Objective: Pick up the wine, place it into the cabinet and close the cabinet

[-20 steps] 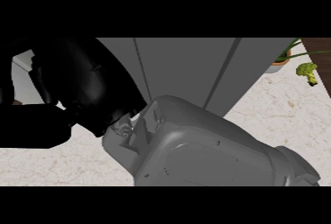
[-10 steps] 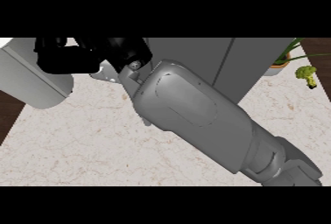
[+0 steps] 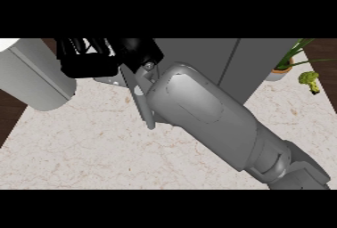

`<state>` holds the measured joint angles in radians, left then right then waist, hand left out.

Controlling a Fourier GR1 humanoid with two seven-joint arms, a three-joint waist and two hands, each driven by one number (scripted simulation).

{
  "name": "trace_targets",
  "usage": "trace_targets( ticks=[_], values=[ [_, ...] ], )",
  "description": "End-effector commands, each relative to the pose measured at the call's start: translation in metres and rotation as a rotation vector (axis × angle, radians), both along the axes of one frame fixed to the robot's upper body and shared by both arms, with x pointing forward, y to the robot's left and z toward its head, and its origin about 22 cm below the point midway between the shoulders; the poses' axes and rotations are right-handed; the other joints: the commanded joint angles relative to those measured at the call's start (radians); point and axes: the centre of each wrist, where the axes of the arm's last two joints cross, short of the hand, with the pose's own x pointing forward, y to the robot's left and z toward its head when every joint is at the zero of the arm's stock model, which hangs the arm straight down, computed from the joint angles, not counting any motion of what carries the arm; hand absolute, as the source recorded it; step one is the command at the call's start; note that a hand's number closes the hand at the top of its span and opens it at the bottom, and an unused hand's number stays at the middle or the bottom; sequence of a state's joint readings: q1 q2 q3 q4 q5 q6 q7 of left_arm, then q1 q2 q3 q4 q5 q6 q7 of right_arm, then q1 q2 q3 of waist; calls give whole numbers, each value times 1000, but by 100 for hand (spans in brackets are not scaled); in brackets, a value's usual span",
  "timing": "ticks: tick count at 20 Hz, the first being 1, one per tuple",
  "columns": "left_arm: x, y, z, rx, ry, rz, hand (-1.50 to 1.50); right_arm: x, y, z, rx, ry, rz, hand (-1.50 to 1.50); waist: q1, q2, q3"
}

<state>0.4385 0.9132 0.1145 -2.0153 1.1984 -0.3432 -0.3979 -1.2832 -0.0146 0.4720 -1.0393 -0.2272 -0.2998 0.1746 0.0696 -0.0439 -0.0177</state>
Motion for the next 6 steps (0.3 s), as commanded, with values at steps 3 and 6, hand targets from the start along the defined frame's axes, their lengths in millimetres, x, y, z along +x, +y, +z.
trace_targets(
  ticks=[3,6],
  values=[
    [4,-1,5,4,-18,5,150,54,-63,-45,-55,98,-280,150,-27,79,15],
    [3,-5,6,-2,-11,-4,150,58,-74,-48,-59,95,-279,150,-34,75,16]
  ],
)
